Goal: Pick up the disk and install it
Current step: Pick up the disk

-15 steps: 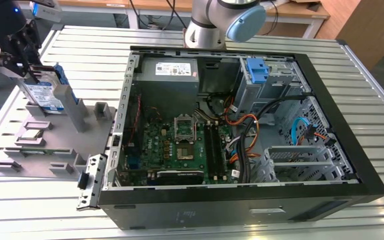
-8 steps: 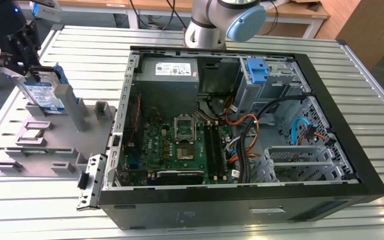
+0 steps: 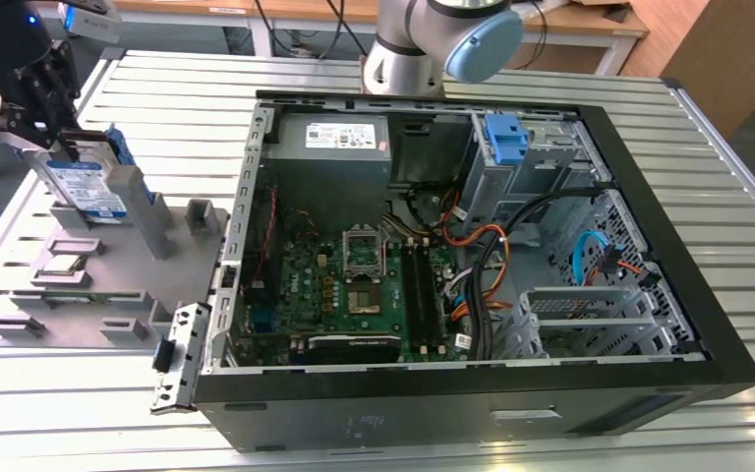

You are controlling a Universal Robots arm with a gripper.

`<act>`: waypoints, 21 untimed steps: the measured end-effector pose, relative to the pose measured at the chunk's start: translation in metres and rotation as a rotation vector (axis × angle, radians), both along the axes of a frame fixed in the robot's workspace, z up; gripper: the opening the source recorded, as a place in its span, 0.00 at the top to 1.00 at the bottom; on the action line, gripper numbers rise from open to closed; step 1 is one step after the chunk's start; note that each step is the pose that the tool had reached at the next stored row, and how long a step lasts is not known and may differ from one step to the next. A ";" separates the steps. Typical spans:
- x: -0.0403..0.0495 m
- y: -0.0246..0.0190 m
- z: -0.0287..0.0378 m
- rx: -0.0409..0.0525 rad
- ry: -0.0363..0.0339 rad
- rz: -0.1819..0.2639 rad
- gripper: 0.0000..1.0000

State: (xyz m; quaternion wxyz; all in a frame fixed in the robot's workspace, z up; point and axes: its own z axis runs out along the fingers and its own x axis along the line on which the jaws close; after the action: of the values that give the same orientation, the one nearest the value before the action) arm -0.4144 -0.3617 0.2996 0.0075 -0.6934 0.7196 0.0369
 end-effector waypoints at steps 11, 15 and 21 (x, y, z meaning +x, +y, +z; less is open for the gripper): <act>0.0000 0.0000 0.0025 -0.0001 0.0002 0.000 0.65; 0.0000 0.0000 0.0046 0.0001 -0.0002 0.000 0.65; 0.0000 0.0000 0.0055 0.0000 0.0000 0.000 0.65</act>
State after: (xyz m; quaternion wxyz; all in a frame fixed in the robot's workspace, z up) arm -0.4144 -0.3617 0.3051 0.0075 -0.6934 0.7196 0.0369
